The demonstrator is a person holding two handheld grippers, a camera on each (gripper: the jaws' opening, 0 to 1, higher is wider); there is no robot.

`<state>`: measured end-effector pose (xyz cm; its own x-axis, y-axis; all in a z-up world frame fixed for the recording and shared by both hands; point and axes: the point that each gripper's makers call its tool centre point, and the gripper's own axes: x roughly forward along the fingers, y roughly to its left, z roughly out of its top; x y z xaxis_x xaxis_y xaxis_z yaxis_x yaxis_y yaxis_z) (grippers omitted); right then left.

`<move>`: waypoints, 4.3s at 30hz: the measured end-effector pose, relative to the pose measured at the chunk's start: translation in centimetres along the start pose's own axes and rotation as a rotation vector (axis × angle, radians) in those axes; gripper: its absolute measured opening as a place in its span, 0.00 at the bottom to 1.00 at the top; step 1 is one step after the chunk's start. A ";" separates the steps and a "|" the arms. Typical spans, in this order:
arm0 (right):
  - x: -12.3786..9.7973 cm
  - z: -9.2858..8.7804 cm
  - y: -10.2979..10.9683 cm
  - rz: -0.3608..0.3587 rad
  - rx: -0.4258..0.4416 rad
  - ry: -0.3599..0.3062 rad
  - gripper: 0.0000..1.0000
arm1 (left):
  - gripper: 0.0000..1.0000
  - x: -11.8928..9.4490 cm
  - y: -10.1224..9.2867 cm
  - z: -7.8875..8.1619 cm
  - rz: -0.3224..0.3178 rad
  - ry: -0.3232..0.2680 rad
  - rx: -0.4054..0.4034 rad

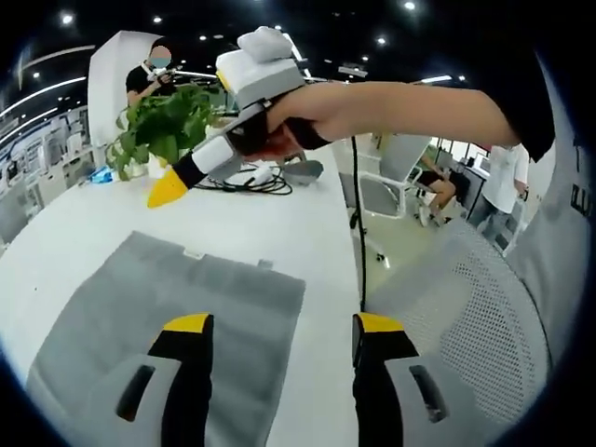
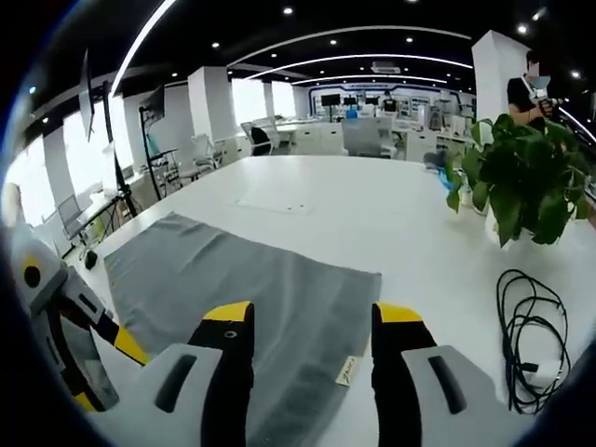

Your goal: Fold the towel on the table until its edges align and the towel forms a compact rectangular stack.

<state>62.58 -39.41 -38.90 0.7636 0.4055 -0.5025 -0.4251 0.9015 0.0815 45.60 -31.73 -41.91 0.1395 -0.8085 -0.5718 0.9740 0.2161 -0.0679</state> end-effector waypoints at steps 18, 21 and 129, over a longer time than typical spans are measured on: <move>2.3 0.8 -1.2 0.001 0.005 0.003 0.47 | 0.54 4.2 0.1 -1.2 -0.043 0.057 0.040; 2.8 0.4 -1.0 0.015 -0.019 0.025 0.47 | 0.53 4.9 0.0 -1.1 -0.044 0.062 0.042; 13.2 -5.5 -7.2 -0.125 0.053 0.137 0.00 | 0.07 13.7 -1.0 -2.2 -0.019 0.021 0.141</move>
<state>73.02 -41.42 -50.85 0.7341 0.2688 -0.6235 -0.3021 0.9517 0.0546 46.17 -41.84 -51.48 0.1183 -0.7995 -0.5889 0.9921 0.1207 0.0354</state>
